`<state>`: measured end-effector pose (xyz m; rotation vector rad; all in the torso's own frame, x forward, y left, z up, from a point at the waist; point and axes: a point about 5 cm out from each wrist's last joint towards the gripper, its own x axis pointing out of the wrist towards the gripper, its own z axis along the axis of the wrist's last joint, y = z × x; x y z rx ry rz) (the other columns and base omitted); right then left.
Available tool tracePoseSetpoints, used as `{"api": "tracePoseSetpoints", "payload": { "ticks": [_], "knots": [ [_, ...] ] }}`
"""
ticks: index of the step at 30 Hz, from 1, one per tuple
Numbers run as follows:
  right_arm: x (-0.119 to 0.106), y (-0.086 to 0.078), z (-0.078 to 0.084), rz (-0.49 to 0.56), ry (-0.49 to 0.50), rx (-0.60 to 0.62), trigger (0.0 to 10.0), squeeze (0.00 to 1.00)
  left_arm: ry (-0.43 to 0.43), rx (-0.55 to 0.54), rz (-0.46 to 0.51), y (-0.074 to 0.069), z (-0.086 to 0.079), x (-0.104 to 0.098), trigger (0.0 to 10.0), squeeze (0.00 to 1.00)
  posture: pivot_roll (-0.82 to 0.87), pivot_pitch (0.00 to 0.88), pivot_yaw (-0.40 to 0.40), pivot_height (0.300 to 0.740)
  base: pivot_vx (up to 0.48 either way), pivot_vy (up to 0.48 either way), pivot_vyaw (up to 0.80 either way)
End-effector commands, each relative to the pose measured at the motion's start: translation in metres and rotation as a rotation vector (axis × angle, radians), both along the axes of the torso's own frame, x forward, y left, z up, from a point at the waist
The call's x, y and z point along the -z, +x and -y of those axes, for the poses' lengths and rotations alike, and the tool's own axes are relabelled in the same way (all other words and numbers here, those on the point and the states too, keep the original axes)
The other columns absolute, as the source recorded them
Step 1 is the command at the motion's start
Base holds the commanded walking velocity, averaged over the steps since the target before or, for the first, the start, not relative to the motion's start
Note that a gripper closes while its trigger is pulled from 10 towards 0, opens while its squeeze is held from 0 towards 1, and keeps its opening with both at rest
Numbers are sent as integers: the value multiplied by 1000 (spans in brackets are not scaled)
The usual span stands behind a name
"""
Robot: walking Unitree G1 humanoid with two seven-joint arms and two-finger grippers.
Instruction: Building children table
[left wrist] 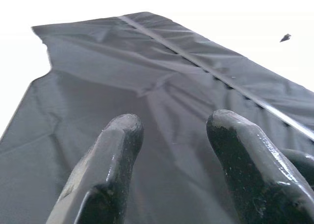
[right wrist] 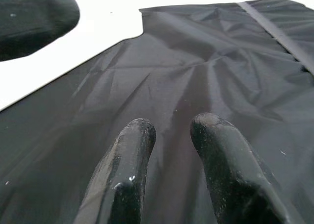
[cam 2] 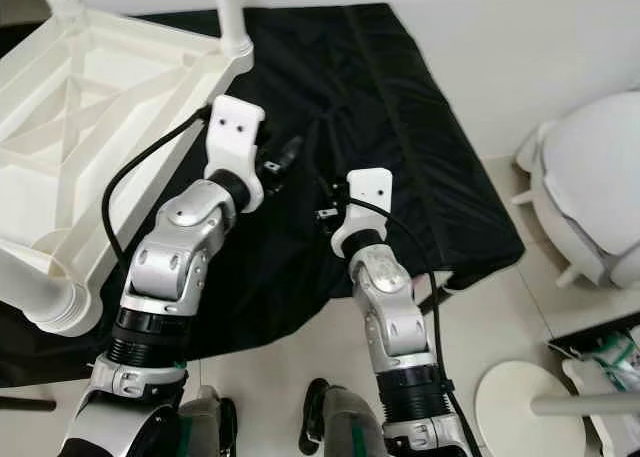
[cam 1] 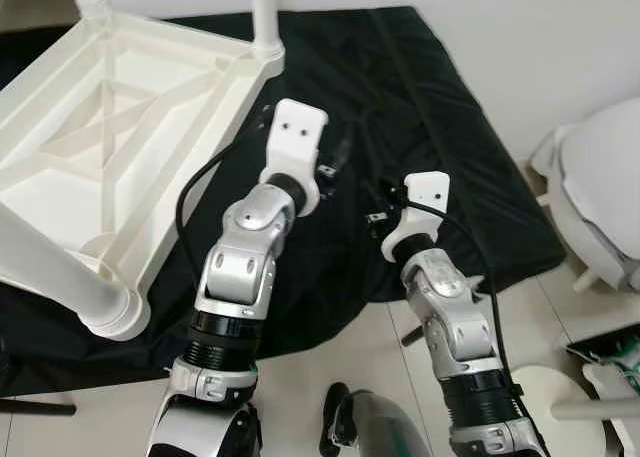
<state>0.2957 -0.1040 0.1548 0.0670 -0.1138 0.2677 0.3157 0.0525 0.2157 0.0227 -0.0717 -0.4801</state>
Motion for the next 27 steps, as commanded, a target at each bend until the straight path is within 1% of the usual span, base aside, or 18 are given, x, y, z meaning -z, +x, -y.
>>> {"api": "tracePoseSetpoints", "payload": {
  "ticks": [1,5,6,7,9,10,11,13,14,15,16,17,19,20,22,24,26,27],
  "knots": [
    [1,-2,0,-2,2,-2,10000,0,10,12,3,-2,-1,1,10000,0,-14,67,-28,740,0,0,0],
    [2,-3,1,3,-7,-2,10000,0,-16,35,36,-11,-5,-1,10000,0,-13,63,-29,740,0,0,0],
    [2,-3,1,3,-7,-2,10000,0,-16,35,36,-11,-5,-1,10000,0,-13,63,-29,740,0,0,0],
    [2,-3,2,7,-17,-3,10000,0,35,38,59,-20,-10,5,10000,0,-4,60,-35,740,0,0,0],
    [2,-3,2,7,-17,-3,10000,0,35,38,59,-20,-10,5,10000,0,-4,60,-35,740,0,0,0],
    [3,-3,3,9,-25,-4,10000,0,52,41,60,-25,-13,10,10000,0,-4,60,-35,740,0,0,0],
    [3,-3,3,9,-25,-4,10000,0,52,41,60,-25,-13,10,10000,0,-4,60,-35,740,0,0,0],
    [4,-3,5,12,-39,-11,10000,0,82,33,73,-36,-23,17,10000,0,11,66,-44,740,0,0,0],
    [4,-3,5,12,-39,-11,10000,0,82,33,73,-36,-23,17,10000,0,11,66,-44,740,0,0,0],
    [4,-2,5,14,-46,-16,10000,0,89,11,81,-42,-29,21,10000,0,23,71,-51,740,0,0,0],
    [5,-1,5,18,-63,-28,10000,0,87,-48,95,-54,-42,29,10000,0,29,73,-53,740,0,0,0],
    [5,-1,5,18,-63,-28,10000,0,87,-48,95,-54,-42,29,10000,0,29,73,-53,740,0,0,0],
    [7,0,5,17,-72,-34,10000,0,90,-112,126,-63,-51,33,10000,0,36,75,-56,740,0,0,0],
    [7,0,5,17,-72,-34,10000,0,90,-112,126,-63,-51,33,10000,0,36,75,-56,740,0,0,0],
    [8,1,5,16,-75,-35,10000,0,72,-142,139,-70,-57,37,10000,0,36,75,-56,740,0,0,0],
    [9,2,5,15,-80,-35,10000,0,74,-185,133,-77,-67,43,10000,0,60,79,-61,740,0,0,0],
    [10,2,5,13,-84,-37,10000,0,68,-249,158,-83,-78,44,10000,0,60,79,-61,740,0,0,0],
    [10,2,5,13,-84,-37,10000,0,68,-249,158,-83,-78,44,10000,0,60,79,-61,740,0,0,0]
  ]
}}
